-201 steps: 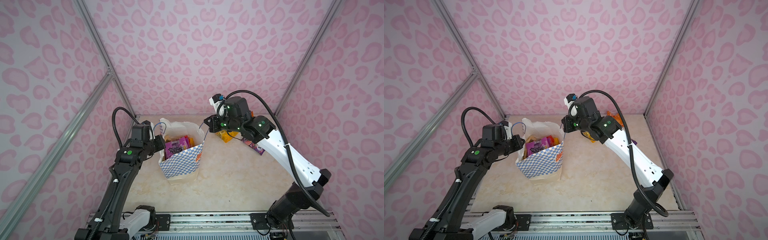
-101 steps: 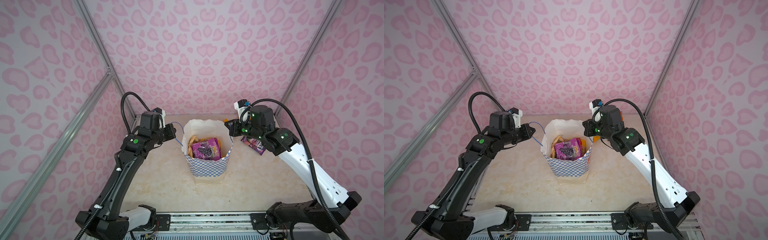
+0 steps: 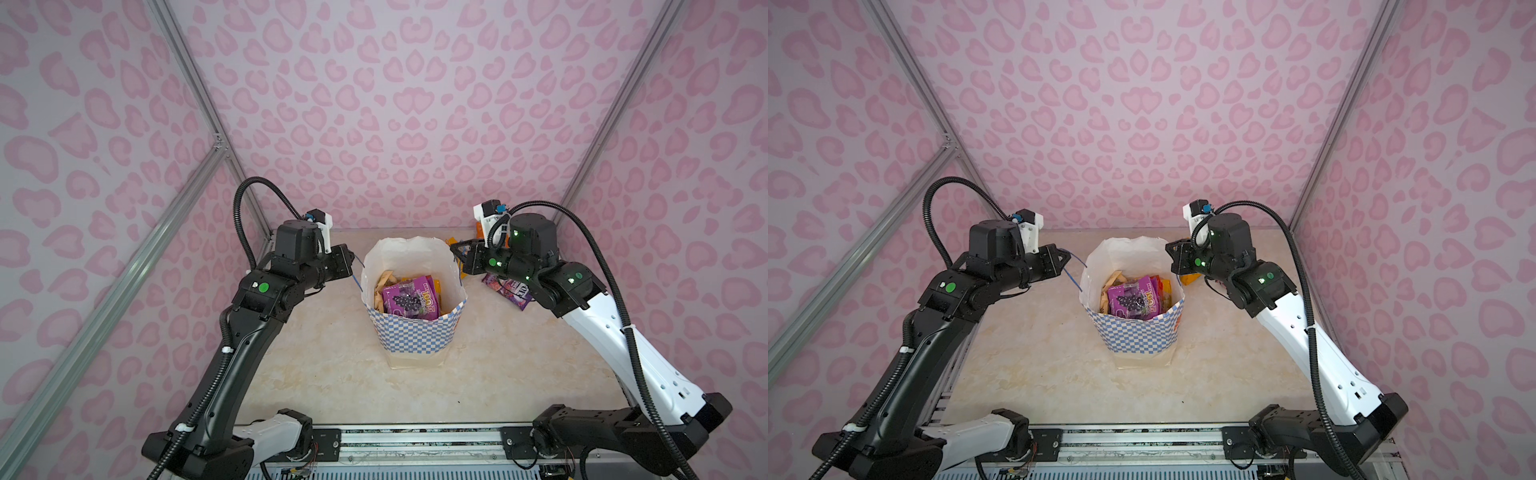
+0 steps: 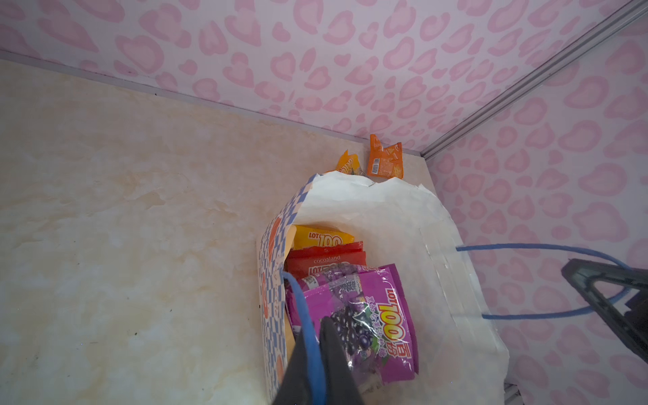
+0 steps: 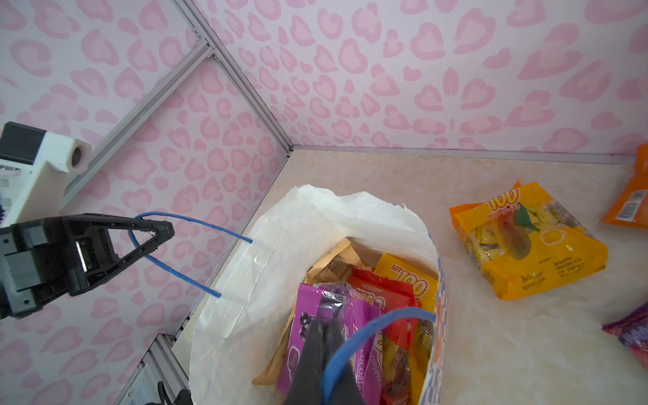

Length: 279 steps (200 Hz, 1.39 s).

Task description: Place the snacks into the paper bag

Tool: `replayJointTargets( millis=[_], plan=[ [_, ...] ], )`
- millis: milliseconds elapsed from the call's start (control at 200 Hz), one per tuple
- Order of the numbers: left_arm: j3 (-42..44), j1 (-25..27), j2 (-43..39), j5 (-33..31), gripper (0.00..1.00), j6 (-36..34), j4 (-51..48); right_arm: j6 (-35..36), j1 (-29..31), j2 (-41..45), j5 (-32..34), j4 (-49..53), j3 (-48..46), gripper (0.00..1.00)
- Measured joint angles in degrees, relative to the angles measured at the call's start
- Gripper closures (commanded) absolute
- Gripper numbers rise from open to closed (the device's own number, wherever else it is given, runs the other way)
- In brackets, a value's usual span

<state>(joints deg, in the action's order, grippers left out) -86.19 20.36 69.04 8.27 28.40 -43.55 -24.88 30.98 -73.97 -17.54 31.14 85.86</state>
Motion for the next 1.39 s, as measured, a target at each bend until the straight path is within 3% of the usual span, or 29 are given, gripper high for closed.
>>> replayJointTargets(
  millis=[165,350,500,745,1055,1395],
  plan=[
    [3.54,-0.02,-0.83,-0.20,0.92,-1.44,2.23,-0.42,0.00,0.26,-0.28,-1.73,-2.51,0.71],
    [6.62,-0.09,-3.61,-1.07,0.97,-2.49,3.56,-0.48,0.00,-0.09,-0.48,-2.51,-2.29,0.30],
    [8.24,-0.81,-6.14,-4.13,0.97,-2.75,4.09,-0.11,0.02,0.09,2.12,-1.36,-1.53,0.16],
    [10.78,-2.03,-9.18,-8.09,0.97,-2.89,4.35,0.48,-2.54,4.90,12.87,1.77,0.68,0.04],
    [11.30,-3.89,-9.11,-8.20,0.97,-2.86,4.46,0.35,-7.56,11.61,18.58,-1.57,-2.99,0.02],
    [13.00,-5.86,-11.56,-8.85,0.97,-2.40,4.37,-11.34,-23.45,5.18,10.80,-11.65,-17.57,0.02]
  ],
)
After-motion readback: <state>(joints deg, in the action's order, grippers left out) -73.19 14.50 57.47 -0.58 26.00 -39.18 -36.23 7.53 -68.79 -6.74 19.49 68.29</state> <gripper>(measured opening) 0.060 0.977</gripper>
